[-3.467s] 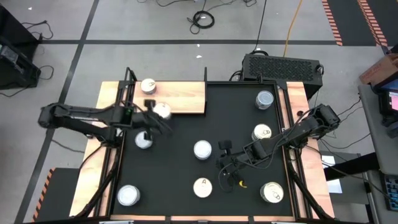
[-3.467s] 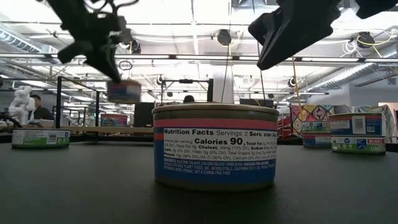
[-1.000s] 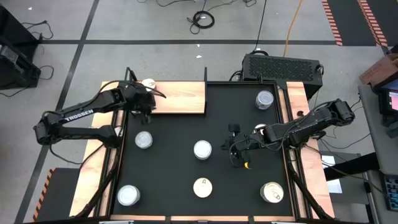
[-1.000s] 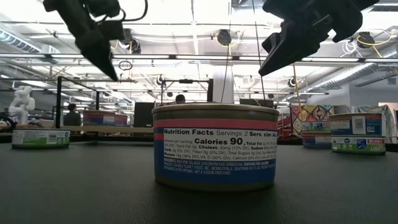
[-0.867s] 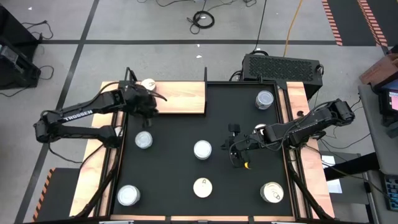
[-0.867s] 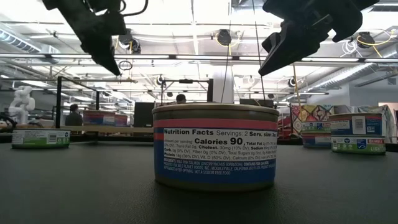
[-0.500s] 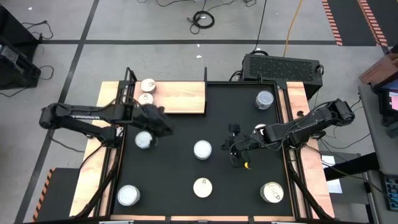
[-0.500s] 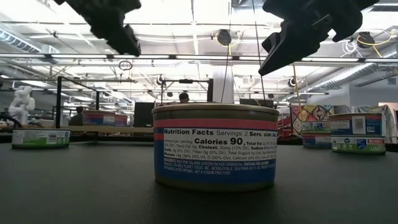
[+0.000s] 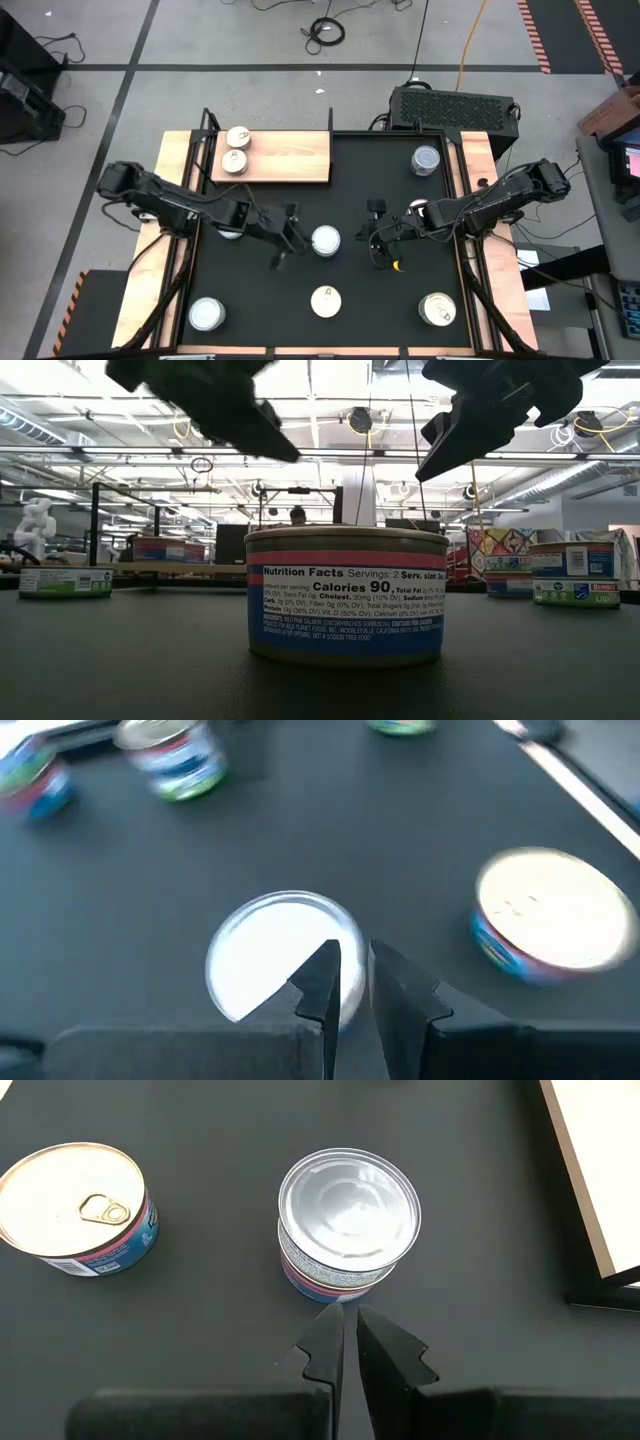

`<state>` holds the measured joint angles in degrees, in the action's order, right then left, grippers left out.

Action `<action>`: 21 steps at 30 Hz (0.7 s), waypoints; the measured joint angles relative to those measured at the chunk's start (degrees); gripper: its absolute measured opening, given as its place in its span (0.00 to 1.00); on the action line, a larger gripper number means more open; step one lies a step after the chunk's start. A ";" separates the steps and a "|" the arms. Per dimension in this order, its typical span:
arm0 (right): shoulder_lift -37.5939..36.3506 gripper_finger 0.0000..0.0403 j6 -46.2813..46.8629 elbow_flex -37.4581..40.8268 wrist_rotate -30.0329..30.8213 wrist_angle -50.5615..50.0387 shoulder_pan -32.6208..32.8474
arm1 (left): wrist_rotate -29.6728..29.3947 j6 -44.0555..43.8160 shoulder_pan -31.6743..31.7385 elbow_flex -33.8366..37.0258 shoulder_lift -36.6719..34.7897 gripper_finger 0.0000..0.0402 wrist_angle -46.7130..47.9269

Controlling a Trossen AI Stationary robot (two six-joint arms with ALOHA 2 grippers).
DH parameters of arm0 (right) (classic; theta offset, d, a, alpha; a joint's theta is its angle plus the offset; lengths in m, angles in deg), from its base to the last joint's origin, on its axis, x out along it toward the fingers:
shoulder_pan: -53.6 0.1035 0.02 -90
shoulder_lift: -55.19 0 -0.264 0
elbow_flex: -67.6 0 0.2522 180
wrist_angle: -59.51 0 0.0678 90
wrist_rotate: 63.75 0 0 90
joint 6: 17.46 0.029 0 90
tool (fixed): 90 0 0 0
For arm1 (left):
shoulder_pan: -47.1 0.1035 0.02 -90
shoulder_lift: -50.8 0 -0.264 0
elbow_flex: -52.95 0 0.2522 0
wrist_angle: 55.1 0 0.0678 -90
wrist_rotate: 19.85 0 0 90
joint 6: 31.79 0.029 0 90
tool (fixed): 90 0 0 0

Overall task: Stack canned seafood by type on shelf
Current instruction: Remove the green tuna can from the top of the blue tuna can

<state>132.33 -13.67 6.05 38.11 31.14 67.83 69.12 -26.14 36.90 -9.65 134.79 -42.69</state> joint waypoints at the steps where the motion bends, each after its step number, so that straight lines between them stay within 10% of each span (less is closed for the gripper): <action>1: 0.00 0.07 0.01 0.00 0.00 0.00 0.00 | -2.06 -5.02 0.50 0.02 0.86 0.15 -1.65; 7: 0.00 0.07 0.02 0.00 -0.02 0.00 0.01 | -2.73 -41.19 8.47 -2.85 2.29 0.15 4.29; 21: 0.02 0.07 -0.05 0.00 -0.02 -0.24 0.01 | 4.43 -44.06 11.96 -2.92 4.61 0.30 3.55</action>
<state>132.36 -13.72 6.05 38.09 30.90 67.84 73.55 -70.20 48.86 -12.57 139.40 -39.13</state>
